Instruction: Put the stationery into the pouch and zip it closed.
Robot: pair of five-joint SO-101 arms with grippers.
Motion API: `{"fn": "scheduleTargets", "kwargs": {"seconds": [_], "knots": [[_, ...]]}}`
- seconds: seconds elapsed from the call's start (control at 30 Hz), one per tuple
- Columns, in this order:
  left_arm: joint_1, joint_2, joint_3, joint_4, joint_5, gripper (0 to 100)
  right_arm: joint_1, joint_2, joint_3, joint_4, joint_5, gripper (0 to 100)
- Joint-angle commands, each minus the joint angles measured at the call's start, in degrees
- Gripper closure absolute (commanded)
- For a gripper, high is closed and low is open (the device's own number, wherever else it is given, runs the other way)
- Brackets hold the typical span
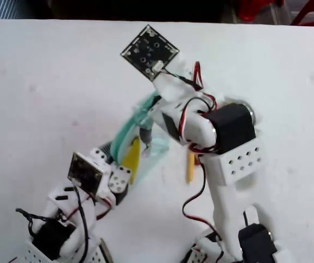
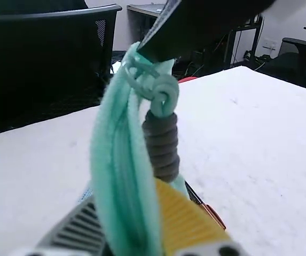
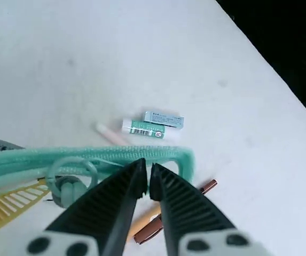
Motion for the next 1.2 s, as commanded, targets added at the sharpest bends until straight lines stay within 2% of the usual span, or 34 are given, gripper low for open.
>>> {"fn": "scheduleTargets", "kwargs": {"seconds": [0.0,0.1,0.23,0.37,0.6,0.83,1.0,1.17], "knots": [[0.31,0.13,-0.26,-1.41,-2.9,91,-0.4,0.75,3.34,2.07,3.08,98.1],[0.31,0.13,-0.44,0.97,-0.79,81,-0.48,0.75,8.0,2.07,4.31,98.1],[0.75,0.13,-2.99,4.13,0.35,80,-2.24,0.75,9.85,2.07,4.31,98.1],[4.0,0.13,-4.04,7.03,0.26,80,-6.02,0.75,9.93,2.07,4.13,97.4],[4.44,0.13,-3.96,6.95,0.26,80,-8.13,0.66,11.34,2.42,1.05,74.5],[4.44,0.13,-3.96,6.68,0.18,80,-8.13,0.13,15.03,2.42,0.88,72.8],[4.26,0.13,-3.96,6.68,0.18,80,-10.86,-1.19,20.75,2.51,5.8,59.3],[1.54,0.13,-3.96,5.54,0.18,80,-13.58,-4.88,22.77,2.42,8.7,57.7]]}}
